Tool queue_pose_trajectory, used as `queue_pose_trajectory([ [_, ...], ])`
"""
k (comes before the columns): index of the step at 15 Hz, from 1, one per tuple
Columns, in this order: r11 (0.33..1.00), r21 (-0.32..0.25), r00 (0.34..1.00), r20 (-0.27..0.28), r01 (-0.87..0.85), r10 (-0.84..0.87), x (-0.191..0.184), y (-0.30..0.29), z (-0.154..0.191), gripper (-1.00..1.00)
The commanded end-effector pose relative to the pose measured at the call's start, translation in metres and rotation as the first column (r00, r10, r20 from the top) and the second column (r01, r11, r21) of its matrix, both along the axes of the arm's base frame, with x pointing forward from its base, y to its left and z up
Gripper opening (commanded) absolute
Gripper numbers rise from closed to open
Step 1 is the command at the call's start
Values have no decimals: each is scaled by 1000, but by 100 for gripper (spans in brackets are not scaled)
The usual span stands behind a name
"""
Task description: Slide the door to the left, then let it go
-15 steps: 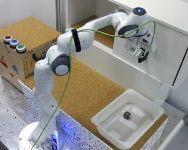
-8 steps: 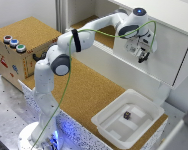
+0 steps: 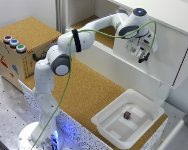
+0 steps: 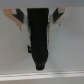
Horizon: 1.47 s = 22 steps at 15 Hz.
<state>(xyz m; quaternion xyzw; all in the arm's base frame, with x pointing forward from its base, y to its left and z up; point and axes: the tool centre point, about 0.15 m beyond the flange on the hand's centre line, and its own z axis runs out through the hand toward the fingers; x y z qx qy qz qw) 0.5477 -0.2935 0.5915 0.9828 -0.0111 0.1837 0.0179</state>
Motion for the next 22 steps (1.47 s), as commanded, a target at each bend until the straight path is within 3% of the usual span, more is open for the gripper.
queue_pose_trajectory([
  [1, 1000, -4, 1000, -12, 9, -9, 12, 71, -18, -100],
  [10, 999, -42, 1000, -3, 0, 0, 3, 157, -16, -100],
  [22, 988, -43, 989, -3, -150, 150, 12, 294, -10, -100],
])
